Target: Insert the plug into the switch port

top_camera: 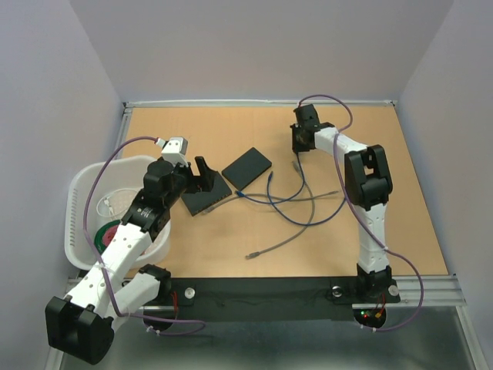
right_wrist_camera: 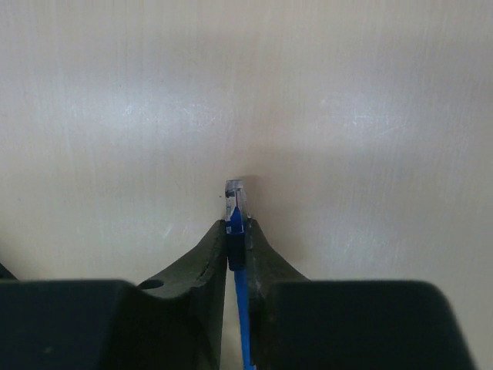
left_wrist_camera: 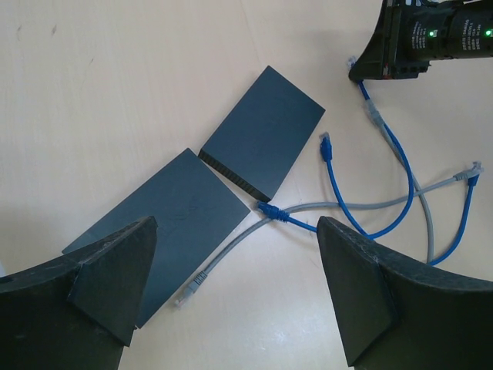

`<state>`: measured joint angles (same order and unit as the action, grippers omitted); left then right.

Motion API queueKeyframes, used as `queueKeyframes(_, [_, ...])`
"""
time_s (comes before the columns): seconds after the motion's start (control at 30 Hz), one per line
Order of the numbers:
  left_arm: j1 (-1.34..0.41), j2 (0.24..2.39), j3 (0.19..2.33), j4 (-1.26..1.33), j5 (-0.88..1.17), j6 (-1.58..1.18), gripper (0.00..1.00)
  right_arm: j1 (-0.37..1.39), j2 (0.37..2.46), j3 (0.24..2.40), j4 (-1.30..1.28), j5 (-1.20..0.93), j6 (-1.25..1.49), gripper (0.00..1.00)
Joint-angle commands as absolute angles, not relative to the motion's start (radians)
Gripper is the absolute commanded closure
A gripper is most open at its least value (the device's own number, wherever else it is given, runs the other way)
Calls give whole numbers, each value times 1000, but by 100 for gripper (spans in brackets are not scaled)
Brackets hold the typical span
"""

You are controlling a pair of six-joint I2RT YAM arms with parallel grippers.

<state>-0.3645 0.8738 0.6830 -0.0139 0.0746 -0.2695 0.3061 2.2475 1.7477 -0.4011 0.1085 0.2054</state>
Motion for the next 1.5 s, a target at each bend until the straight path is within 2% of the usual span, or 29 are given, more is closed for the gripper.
queueKeyframes(0.0, [-371, 848, 701, 8, 66, -253, 4, 319, 2246, 1732, -408, 83, 204, 89])
queueKeyframes(0.03, [-371, 845, 701, 8, 66, -253, 5, 319, 2238, 1724, -408, 78, 204, 97])
queueKeyframes(0.07, [-371, 844, 701, 8, 66, -253, 4, 319, 2229, 1720, -408, 77, 203, 100])
queueKeyframes(0.27, [-370, 816, 712, 9, 98, -259, 5, 319, 2048, 1687, -403, 100, 157, 100])
queueKeyframes(0.47, [-370, 738, 767, 12, 159, -279, 5, 319, 1740, 1615, -403, 60, 83, 100])
queueKeyframes(0.73, [-371, 689, 808, 124, 362, -339, 4, 321, 1317, 1387, -402, -555, 127, 100])
queueKeyframes(0.87, [-371, 629, 767, 234, 466, -389, 7, 322, 1081, 1155, -348, -782, 201, 100])
queueKeyframes(1.17, [-396, 595, 700, 359, 561, -538, 16, 322, 873, 973, -247, -963, 336, 100])
queueKeyframes(1.47, [-577, 722, 713, 360, 375, -555, 12, 321, 833, 917, -155, -989, 406, 100])
